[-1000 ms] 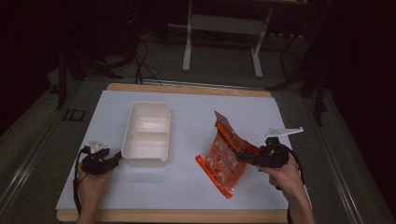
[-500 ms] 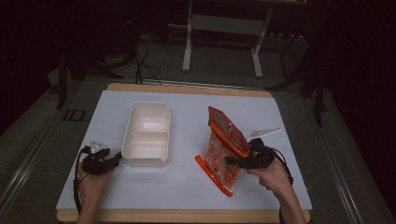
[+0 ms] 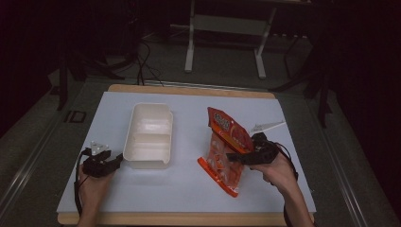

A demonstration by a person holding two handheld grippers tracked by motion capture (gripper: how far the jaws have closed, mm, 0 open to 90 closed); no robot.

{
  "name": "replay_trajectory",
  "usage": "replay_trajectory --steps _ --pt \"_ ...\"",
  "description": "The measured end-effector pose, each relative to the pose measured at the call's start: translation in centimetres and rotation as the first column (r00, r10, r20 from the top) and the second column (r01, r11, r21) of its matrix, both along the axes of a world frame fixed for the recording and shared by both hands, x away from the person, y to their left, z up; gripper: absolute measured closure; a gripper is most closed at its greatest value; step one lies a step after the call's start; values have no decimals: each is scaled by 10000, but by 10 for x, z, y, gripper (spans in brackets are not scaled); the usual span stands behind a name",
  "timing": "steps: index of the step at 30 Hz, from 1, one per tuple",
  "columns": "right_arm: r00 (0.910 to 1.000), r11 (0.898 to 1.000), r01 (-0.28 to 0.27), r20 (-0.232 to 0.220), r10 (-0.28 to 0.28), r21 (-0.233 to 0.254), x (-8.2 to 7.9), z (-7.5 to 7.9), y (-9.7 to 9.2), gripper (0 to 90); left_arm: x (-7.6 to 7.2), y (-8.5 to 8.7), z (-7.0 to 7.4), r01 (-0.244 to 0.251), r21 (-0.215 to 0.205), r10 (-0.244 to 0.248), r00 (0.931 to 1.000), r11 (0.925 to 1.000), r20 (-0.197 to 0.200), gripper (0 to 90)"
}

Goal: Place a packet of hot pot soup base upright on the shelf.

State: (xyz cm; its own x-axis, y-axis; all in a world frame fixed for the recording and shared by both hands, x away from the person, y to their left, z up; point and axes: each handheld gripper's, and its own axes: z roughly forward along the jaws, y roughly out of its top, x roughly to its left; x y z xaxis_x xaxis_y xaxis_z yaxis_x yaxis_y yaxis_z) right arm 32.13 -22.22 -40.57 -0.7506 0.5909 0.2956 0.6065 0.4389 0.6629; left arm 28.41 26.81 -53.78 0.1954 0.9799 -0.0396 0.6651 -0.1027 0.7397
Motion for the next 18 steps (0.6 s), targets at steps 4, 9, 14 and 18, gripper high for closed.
replay_trajectory --steps 4,9,14,18 --pt "9999 10000 -45 -148 45 -37 3 4 -2 514 0 0 0 22 21 -22 10000 10000 5 485" --pt "9981 9999 -98 -604 94 -67 10 3 -3 525 1 -1 -1 16 20 -16 10000 10000 4 485" --pt "9941 9970 -364 -1045 292 -679 16 -1 4 571 1 -1 0 18 48 -19 10000 10000 13 484" --pt "9931 9914 -446 -1129 307 -1229 20 -7 14 602 1 -1 0 24 39 -25 10000 10000 19 484"
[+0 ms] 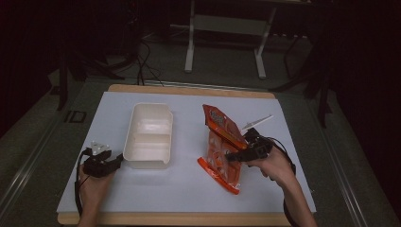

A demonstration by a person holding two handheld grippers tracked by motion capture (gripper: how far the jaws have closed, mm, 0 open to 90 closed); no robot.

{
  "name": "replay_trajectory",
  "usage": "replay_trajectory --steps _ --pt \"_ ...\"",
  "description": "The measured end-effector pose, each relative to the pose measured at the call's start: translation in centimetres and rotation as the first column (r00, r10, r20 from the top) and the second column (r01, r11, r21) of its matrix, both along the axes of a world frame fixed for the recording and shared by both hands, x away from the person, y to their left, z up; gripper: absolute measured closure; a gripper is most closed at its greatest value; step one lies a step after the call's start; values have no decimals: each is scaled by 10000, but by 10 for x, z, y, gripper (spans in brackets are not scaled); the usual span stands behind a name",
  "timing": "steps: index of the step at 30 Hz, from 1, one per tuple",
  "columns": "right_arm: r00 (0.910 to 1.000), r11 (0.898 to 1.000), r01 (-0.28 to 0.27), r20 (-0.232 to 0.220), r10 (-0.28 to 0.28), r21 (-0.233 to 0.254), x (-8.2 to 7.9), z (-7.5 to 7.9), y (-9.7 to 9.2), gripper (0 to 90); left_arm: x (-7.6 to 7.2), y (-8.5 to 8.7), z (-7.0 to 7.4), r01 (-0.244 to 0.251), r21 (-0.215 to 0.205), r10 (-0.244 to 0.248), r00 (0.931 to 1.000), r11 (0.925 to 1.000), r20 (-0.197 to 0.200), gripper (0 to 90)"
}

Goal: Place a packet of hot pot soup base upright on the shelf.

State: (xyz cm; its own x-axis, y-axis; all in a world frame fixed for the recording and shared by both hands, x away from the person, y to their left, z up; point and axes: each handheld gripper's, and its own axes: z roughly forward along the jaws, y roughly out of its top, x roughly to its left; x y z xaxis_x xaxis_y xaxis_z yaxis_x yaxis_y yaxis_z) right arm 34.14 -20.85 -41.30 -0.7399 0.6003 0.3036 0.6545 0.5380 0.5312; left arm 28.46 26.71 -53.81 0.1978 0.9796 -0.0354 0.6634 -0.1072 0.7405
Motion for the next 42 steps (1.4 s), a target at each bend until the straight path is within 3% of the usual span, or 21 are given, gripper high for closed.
replay_trajectory --steps 3,12,19,24,28,31,32,33,34,35,36,37,38,39,40,42 --pt "9999 9999 109 119 -110 73 1 -1 4 616 0 1 0 -7 -9 7 10000 10000 1 484" --pt "9971 9962 492 619 -447 -717 -1 -1 5 698 0 0 0 8 -14 -8 10000 10000 1 484" --pt "9909 9951 656 1225 -562 -742 -12 -7 1 703 0 -1 0 38 52 -38 10000 10000 -48 484" --pt "9756 9922 918 2074 -727 -840 -29 -11 4 703 0 -1 0 34 51 -34 10000 10000 -47 484" --pt "9672 9892 1219 2333 -1001 -809 -34 -14 4 704 0 -1 0 27 40 -27 10000 10000 -42 484" --pt "9554 9877 1523 2611 -1379 -356 -41 -15 5 706 0 -1 -1 7 31 -7 10000 10000 -26 484" --pt "9446 9853 1708 2853 -1623 -51 -44 -16 5 706 0 -1 -1 3 31 -3 10000 10000 -26 484" --pt "9446 9853 1708 2853 -1623 -51 -44 -16 5 706 0 -1 -1 3 31 -3 10000 10000 -26 484" --pt "9260 9786 2019 3178 -2036 388 -49 -18 7 708 0 -1 0 10 37 -10 10000 10000 -18 484" --pt "9224 9752 2094 3165 -2214 717 -50 -19 7 708 0 -1 0 9 32 -9 10000 10000 -8 484" --pt "9117 9737 2077 3420 -2275 939 -50 -20 8 708 0 -1 0 11 46 -11 10000 10000 -3 484" --pt "9117 9737 2077 3420 -2275 939 -50 -20 8 708 0 -1 0 11 46 -11 10000 10000 -3 484" --pt "8935 9657 2211 3684 -2567 1364 -51 -22 11 709 0 0 0 -13 4 13 10000 10000 -3 484" --pt "8935 9657 2211 3684 -2567 1364 -51 -22 11 709 0 0 0 -13 4 13 10000 10000 -3 484" --pt "8746 9600 2210 4006 -2732 1722 -52 -23 15 708 0 0 0 -9 9 9 10000 10000 -4 484" --pt "8647 9560 2138 4164 -2810 2010 -52 -24 19 708 0 0 0 2 -3 -2 10000 10000 -1 484"
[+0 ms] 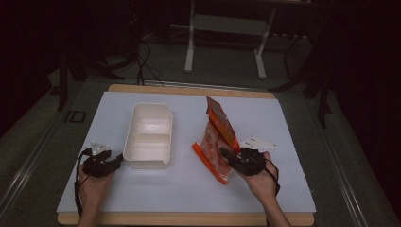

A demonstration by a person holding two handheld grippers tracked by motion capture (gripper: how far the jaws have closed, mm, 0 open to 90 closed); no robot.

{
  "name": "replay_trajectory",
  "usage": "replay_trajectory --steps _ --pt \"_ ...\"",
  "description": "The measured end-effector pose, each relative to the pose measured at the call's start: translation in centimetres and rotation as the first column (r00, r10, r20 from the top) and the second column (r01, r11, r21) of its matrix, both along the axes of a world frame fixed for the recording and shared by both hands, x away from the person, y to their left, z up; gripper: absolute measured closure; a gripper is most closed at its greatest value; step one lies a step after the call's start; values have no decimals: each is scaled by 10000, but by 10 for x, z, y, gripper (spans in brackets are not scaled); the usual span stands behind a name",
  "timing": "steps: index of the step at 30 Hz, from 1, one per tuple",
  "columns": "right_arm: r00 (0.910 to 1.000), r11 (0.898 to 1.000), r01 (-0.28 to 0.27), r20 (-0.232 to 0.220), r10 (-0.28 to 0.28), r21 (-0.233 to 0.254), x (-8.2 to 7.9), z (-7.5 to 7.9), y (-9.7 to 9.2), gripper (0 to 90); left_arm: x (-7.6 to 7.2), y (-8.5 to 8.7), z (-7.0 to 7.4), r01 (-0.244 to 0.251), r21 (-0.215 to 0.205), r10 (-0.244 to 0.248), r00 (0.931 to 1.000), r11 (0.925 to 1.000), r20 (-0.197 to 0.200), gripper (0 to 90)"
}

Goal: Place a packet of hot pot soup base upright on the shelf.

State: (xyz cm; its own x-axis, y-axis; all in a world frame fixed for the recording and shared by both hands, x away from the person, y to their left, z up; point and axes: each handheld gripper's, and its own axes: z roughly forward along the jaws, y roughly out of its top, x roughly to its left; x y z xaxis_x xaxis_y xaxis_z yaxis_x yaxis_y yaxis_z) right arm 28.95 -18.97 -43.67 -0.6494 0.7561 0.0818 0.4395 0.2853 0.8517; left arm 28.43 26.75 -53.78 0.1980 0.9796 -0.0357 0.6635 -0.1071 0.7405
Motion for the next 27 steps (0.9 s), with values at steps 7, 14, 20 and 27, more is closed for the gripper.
replay_trajectory --steps 7,14,20,27 --pt "9990 9988 -348 309 337 354 3 1 19 707 0 0 0 24 -14 -24 10000 10000 38 484" --pt "9969 9947 -503 648 446 900 7 5 39 708 0 1 1 5 -57 -5 10000 10000 42 484" --pt "9939 9918 -637 971 530 1104 8 9 47 708 0 0 1 22 -48 -21 10000 10000 49 484" --pt "9910 9869 -707 1226 530 1448 10 11 56 708 0 0 1 34 -50 -34 10000 10000 50 485"
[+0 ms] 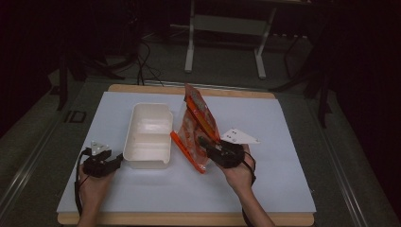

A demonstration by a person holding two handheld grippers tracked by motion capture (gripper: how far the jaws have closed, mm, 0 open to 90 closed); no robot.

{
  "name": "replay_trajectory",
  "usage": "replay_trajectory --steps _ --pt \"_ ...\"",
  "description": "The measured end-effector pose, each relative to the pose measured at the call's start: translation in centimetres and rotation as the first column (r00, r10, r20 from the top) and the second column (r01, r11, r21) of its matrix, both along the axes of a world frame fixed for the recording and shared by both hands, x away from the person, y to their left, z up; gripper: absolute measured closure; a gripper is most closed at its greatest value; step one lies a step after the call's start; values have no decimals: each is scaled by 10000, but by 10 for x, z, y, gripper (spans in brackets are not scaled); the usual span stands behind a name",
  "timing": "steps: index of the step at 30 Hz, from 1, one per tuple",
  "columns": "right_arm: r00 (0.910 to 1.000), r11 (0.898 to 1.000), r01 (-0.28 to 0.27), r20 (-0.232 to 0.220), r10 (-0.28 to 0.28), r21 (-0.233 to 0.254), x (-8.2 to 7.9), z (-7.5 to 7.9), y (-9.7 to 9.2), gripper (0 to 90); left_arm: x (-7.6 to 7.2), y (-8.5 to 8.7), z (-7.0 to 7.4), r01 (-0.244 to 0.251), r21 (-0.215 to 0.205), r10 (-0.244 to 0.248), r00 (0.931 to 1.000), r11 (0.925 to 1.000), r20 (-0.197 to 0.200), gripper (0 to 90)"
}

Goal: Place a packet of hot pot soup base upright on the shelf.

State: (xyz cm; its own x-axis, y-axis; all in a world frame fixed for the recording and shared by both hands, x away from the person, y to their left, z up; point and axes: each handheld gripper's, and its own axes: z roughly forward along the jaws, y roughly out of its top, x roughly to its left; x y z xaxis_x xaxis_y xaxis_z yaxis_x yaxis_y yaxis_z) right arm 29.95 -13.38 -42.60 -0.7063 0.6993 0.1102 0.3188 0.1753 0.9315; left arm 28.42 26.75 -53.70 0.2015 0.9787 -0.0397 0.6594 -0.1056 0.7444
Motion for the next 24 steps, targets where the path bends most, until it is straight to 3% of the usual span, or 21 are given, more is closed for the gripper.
replay_trajectory --steps 9,24 --pt "9999 9989 10 152 -17 474 4 4 8 708 0 0 0 11 -21 -11 10000 10000 1 484" --pt "9984 9969 -187 553 145 764 12 14 35 708 -1 2 2 26 -165 -25 10000 9999 69 485"
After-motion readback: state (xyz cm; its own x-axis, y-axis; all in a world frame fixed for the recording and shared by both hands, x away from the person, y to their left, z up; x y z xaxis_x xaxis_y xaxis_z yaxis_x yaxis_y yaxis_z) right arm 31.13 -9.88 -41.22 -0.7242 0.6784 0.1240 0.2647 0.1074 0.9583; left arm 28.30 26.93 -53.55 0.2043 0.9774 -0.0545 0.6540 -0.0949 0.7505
